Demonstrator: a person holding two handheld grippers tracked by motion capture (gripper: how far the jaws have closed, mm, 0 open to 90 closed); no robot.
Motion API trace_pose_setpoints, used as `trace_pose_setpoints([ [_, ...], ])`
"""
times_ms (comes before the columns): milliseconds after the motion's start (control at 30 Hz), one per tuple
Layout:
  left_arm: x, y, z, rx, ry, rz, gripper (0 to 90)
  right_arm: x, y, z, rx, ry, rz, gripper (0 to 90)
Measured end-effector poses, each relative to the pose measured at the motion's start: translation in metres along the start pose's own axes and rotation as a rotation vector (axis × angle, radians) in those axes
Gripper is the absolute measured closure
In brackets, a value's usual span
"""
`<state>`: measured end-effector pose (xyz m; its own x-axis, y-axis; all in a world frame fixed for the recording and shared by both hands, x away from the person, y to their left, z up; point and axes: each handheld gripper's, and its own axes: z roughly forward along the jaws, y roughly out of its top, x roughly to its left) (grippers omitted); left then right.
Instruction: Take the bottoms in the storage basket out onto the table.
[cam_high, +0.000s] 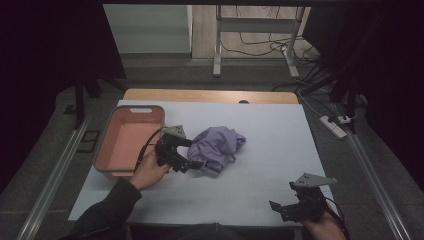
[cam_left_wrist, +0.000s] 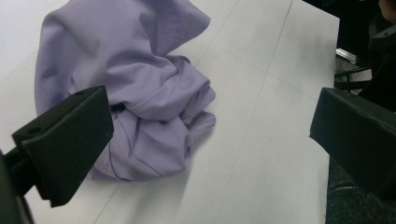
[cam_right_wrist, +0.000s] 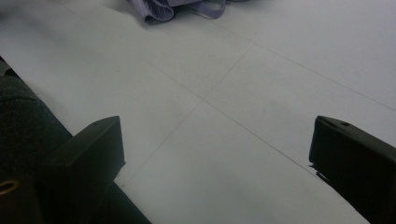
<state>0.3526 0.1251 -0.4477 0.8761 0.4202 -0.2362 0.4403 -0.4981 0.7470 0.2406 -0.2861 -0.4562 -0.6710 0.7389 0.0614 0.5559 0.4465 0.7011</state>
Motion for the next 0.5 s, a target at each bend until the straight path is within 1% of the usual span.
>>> trace_pose_setpoints([
  [300, -0.0034, -0.0064, -0.0048, -0.006, 0.006, -0.011, 0.0, 0.0001, 0.0000, 0.0002, 0.000, 0.000, -0.001, 3.5],
  [500, -0.0043, -0.0099, -0.0088, -0.005, 0.018, -0.015, 0.0, 0.0004, 0.0000, 0.0004, 0.002, -0.002, -0.003, 3.5],
])
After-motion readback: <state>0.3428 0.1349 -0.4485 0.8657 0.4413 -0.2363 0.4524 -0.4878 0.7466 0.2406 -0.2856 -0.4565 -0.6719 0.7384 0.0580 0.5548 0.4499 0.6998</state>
